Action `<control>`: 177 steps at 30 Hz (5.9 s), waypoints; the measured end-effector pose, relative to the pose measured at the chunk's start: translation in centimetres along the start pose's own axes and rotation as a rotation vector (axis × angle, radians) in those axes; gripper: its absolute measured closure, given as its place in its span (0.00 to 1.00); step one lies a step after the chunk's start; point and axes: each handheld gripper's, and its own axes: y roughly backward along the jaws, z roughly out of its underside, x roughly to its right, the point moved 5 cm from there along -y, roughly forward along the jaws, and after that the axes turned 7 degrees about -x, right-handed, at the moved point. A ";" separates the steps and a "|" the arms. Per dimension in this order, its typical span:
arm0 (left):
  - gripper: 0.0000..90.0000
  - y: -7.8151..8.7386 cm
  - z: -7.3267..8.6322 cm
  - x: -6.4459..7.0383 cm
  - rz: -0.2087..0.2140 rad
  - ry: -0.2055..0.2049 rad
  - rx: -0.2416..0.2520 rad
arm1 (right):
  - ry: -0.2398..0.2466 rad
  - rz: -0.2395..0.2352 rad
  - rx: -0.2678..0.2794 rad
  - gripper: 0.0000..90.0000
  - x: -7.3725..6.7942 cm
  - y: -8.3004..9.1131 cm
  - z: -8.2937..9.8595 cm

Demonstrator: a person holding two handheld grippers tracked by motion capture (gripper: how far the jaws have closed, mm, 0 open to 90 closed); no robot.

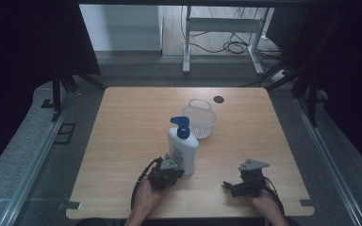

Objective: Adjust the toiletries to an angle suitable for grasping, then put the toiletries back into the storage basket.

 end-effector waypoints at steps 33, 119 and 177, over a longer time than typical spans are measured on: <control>0.37 2.6 3.0 -0.9 -0.077 0.055 -0.015 | 0.050 -0.053 0.050 0.05 -0.5 1.3 -1.1; 0.13 1.8 5.8 -1.4 -0.171 0.065 -0.045 | 0.172 -0.271 0.163 0.01 -6.4 2.5 -14.8; 0.13 1.7 5.7 -1.4 -0.171 0.066 -0.042 | 0.283 -0.269 0.129 0.42 -8.1 1.9 -19.9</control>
